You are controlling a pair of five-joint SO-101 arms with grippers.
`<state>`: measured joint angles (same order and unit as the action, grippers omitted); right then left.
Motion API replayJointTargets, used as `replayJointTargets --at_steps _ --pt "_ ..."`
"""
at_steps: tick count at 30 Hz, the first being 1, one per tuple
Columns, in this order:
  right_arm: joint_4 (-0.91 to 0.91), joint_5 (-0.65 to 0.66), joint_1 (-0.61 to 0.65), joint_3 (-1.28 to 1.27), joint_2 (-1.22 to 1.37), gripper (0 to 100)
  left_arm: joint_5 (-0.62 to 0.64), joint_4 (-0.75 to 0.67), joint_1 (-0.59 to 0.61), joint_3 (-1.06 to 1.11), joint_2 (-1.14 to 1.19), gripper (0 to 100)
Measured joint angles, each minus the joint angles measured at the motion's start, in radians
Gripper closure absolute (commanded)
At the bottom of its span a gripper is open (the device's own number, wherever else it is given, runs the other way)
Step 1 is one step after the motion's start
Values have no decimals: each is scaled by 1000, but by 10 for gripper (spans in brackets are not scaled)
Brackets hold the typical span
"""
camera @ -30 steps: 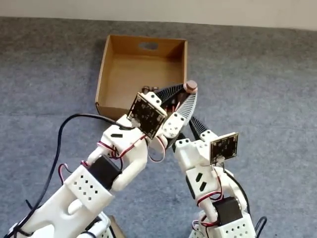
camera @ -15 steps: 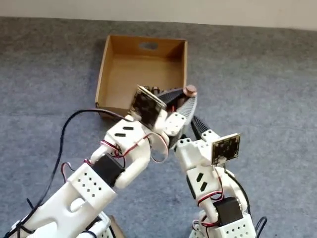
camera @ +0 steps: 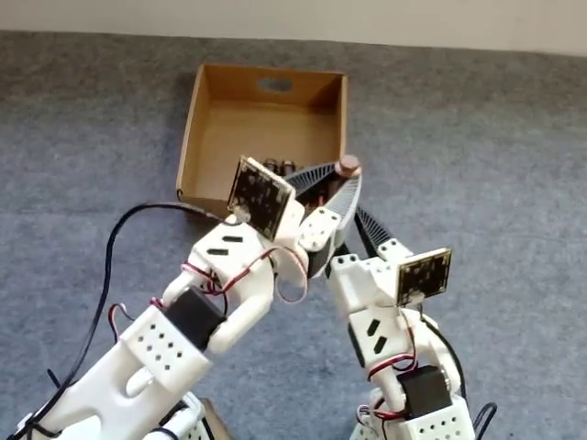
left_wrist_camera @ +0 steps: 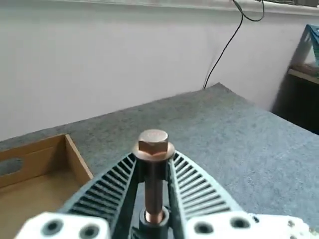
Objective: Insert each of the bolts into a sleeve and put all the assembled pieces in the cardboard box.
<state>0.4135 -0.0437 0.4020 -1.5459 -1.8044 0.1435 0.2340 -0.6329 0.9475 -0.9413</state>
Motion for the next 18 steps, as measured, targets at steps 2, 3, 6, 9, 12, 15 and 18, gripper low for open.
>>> replayJointTargets --at_steps 2,3,6,9,12,15,18 --pt "0 0 -2 0 0 993 3 5 0 40 -28 992" --pt "0 0 -2 0 0 993 0 5 0 58 -37 992" --pt "0 0 -2 0 0 993 5 5 0 100 -46 992" --pt "0 0 -2 0 -2 993 8 5 0 103 -46 989" --pt "0 0 -2 0 -2 993 8 5 0 103 -46 982" --pt "0 0 -2 0 -2 993 8 5 0 103 -48 912" --pt "0 0 -3 0 -2 993 14 17 9 103 -48 877"
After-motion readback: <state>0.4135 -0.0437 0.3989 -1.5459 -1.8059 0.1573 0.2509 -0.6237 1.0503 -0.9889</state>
